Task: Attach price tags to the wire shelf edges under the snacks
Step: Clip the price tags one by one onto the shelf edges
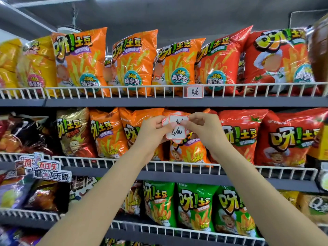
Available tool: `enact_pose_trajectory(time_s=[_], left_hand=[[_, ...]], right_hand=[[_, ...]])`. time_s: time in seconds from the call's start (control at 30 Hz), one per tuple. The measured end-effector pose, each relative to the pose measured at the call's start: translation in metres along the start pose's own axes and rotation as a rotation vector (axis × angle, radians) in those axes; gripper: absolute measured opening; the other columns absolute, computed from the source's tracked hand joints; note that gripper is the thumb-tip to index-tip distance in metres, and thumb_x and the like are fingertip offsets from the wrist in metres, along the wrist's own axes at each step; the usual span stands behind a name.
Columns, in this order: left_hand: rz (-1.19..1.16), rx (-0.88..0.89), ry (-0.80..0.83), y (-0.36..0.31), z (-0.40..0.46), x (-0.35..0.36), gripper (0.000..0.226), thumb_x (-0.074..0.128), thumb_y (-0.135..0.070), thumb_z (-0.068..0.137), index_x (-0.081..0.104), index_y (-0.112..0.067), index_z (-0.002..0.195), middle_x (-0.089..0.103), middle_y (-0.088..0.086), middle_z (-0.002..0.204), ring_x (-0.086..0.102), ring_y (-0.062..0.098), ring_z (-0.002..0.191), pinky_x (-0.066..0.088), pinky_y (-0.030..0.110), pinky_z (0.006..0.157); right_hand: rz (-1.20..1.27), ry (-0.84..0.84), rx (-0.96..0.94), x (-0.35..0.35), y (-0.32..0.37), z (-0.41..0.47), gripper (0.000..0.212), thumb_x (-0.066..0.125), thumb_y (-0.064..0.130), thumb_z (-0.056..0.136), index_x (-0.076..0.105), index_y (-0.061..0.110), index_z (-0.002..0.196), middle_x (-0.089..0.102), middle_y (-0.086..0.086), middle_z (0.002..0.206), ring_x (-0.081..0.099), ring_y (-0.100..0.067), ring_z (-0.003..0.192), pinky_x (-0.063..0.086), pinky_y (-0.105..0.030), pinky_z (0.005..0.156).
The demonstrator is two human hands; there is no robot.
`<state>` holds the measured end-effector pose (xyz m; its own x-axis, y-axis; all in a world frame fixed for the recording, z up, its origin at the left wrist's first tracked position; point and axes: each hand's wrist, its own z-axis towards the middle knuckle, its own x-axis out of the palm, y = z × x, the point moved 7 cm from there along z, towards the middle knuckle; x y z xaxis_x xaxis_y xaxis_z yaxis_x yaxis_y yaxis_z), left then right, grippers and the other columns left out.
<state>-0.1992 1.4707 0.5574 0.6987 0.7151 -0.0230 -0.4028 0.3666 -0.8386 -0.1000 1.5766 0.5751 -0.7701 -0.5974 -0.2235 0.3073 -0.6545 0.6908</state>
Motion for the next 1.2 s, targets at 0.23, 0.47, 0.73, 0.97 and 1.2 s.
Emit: enact_pose_trajectory(time_s=[0.23, 0.47, 0.73, 0.97, 1.2], left_hand=[[-0.211, -0.132, -0.147, 0.035, -0.040, -0.008, 0.015, 0.057, -0.005, 0.090, 0.066, -0.004, 0.102, 0.071, 0.008, 0.088, 0.068, 0.015, 0.071, 0.057, 0.026, 0.061], [-0.325, -0.250, -0.175, 0.057, -0.075, -0.013, 0.013, 0.056, -0.004, 0.090, 0.067, -0.010, 0.096, 0.071, 0.007, 0.085, 0.068, 0.015, 0.067, 0.057, 0.025, 0.059], [-0.381, -0.290, -0.206, 0.066, -0.094, -0.028, 0.018, 0.053, -0.002, 0.092, 0.064, -0.007, 0.106, 0.073, 0.006, 0.089, 0.071, 0.013, 0.074, 0.058, 0.024, 0.066], [-0.272, -0.223, -0.313, 0.071, -0.103, -0.050, 0.018, 0.052, -0.002, 0.093, 0.064, -0.008, 0.106, 0.072, 0.007, 0.097, 0.070, 0.015, 0.086, 0.057, 0.027, 0.079], [-0.229, -0.198, -0.263, 0.072, -0.104, -0.041, 0.018, 0.054, -0.003, 0.092, 0.065, -0.013, 0.101, 0.072, 0.005, 0.097, 0.071, 0.012, 0.084, 0.057, 0.022, 0.071]], right_hand=[[0.176, -0.023, 0.128, 0.023, -0.023, -0.044, 0.007, 0.066, 0.009, 0.085, 0.070, 0.015, 0.088, 0.071, -0.004, 0.075, 0.066, -0.016, 0.069, 0.057, -0.031, 0.066], [0.076, -0.027, 0.164, 0.034, -0.037, -0.075, 0.011, 0.074, 0.010, 0.079, 0.067, 0.017, 0.084, 0.070, -0.001, 0.076, 0.068, -0.020, 0.072, 0.058, -0.032, 0.064], [0.268, 0.089, 0.286, 0.050, -0.047, -0.091, 0.022, 0.067, -0.004, 0.080, 0.067, 0.017, 0.089, 0.072, -0.004, 0.085, 0.070, -0.013, 0.074, 0.057, -0.023, 0.065], [0.017, -0.041, 0.195, 0.029, -0.052, -0.091, 0.028, 0.059, 0.002, 0.088, 0.068, 0.024, 0.104, 0.072, -0.003, 0.082, 0.058, -0.012, 0.059, 0.049, -0.022, 0.058], [-0.164, 0.006, 0.134, 0.042, -0.039, -0.085, 0.024, 0.051, 0.007, 0.089, 0.072, 0.010, 0.078, 0.060, 0.001, 0.067, 0.041, -0.004, 0.039, 0.031, -0.011, 0.041]])
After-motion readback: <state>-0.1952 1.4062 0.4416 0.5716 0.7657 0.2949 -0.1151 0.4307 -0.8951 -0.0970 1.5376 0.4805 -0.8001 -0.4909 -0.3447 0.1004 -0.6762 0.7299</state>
